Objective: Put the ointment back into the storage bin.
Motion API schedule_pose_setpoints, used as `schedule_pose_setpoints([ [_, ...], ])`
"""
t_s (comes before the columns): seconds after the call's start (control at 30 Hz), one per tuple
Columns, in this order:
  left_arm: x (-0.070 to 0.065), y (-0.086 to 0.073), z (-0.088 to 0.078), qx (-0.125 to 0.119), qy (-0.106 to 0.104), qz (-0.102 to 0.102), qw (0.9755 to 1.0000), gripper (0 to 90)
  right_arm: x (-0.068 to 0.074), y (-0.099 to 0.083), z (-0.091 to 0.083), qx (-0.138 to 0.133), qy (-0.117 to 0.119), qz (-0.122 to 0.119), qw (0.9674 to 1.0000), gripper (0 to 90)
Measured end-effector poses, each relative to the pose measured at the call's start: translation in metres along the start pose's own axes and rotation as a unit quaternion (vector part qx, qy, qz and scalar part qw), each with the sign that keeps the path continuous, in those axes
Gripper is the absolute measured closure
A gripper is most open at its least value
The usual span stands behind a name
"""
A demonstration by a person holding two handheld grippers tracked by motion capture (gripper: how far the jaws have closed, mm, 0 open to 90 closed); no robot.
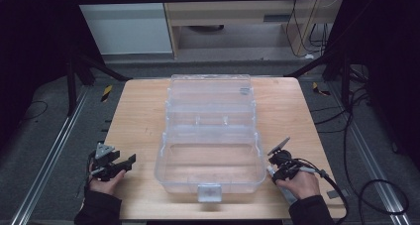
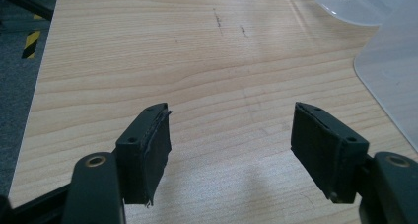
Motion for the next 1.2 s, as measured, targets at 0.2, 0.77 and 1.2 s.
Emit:
schedule_pose_setpoints([
  [0.2,-0.001,0.0,0.0,0.0,0.0,0.0,1.0,30.9,-0.001,0.001,-0.005,-0.009,0.003,-0.006,0.9999,69.7],
  [0.77,-0.002,0.0,0.002,0.004,0.0,0.002,1.0,31.0,-0.019,0.003,-0.066,-0.14,0.002,-0.008,0.9901,69.7],
  [1.2,-0.003,0.0,0.002,0.004,-0.004,0.002,1.0,31.0,-0.011,0.017,-0.11,-0.227,-0.002,-0.065,0.9717,69.7],
])
Point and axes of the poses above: each handheld gripper's, and its own axes: z roughly forward along the jaws, y roughly out of its top, x roughly to its left, the point moved 5 cm from there along z, roughly forward along the jaws, and after that the axes turned 5 degrees about -z, right-handed, at the moved point
